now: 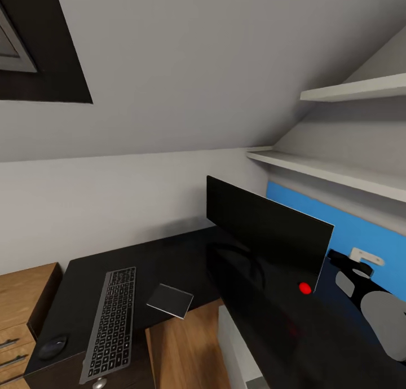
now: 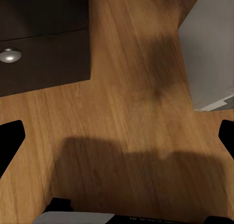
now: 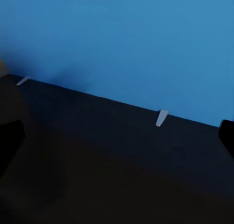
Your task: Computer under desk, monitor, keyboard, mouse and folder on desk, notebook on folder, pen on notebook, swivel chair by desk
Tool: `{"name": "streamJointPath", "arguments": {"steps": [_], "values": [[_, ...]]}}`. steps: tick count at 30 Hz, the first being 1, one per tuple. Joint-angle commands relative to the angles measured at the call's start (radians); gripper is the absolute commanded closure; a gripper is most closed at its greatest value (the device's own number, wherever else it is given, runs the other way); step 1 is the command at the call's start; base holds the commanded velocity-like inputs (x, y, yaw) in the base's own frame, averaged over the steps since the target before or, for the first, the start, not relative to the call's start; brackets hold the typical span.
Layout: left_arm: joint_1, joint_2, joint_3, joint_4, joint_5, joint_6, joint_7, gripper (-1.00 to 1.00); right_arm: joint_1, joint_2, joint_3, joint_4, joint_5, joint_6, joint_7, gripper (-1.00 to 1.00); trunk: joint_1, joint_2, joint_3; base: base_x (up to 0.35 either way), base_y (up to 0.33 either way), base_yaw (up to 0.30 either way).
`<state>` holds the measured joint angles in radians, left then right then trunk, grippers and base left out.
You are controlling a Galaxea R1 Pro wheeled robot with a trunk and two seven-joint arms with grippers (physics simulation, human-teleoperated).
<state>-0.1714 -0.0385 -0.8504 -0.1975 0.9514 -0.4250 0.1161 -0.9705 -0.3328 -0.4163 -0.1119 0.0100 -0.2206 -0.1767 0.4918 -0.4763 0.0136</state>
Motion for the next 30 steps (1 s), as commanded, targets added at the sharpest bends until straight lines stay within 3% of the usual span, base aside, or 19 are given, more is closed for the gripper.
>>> {"name": "streamJointPath", "arguments": {"steps": [1, 5, 6, 7, 11, 19, 30], "values": [[0.0, 0.0, -0.009, 0.0, 0.001, -0.003, 0.009, -1.0, 0.0, 0.0, -0.001, 0.002, 0.001, -0.004, 0.005, -1.0, 0.0, -0.001, 0.0, 0.002, 0.0, 0.0], [0.0, 0.0, -0.009, 0.0, 0.001, -0.003, 0.009, -1.0, 0.003, 0.0, -0.001, 0.001, 0.019, -0.005, 0.044, -1.0, 0.0, -0.001, 0.0, 0.0, 0.0, 0.0], [0.0, 0.0, -0.009, 0.0, 0.001, -0.003, 0.009, -1.0, 0.004, 0.001, -0.001, 0.001, 0.035, -0.004, 0.06, -1.0, 0.0, -0.001, 0.0, 0.0, 0.0, 0.0], [0.0, 0.0, -0.009, 0.0, 0.001, -0.003, 0.009, -1.0, 0.006, 0.002, -0.001, 0.002, 0.084, -0.005, 0.1, -1.0, 0.0, -0.001, 0.0, 0.0, 0.0, 0.0], [0.0, 0.0, -0.009, 0.0, 0.001, -0.003, 0.009, -1.0, 0.007, 0.003, -0.001, 0.003, 0.114, -0.01, 0.14, -1.0, 0.0, -0.001, 0.0, 0.0, 0.0, 0.0], [0.0, 0.002, -0.007, 0.0, 0.002, -0.003, 0.009, -1.0, 0.009, 0.008, -0.002, 0.003, 0.12, -0.037, 0.198, -1.0, 0.0, -0.001, 0.0, 0.0, 0.0, 0.0], [0.0, 0.002, -0.007, 0.0, 0.003, -0.003, 0.01, -1.0, 0.008, 0.017, -0.002, 0.003, 0.12, -0.04, 0.2, -1.0, 0.0, -0.001, 0.0, 0.0, 0.0, 0.0]]}}
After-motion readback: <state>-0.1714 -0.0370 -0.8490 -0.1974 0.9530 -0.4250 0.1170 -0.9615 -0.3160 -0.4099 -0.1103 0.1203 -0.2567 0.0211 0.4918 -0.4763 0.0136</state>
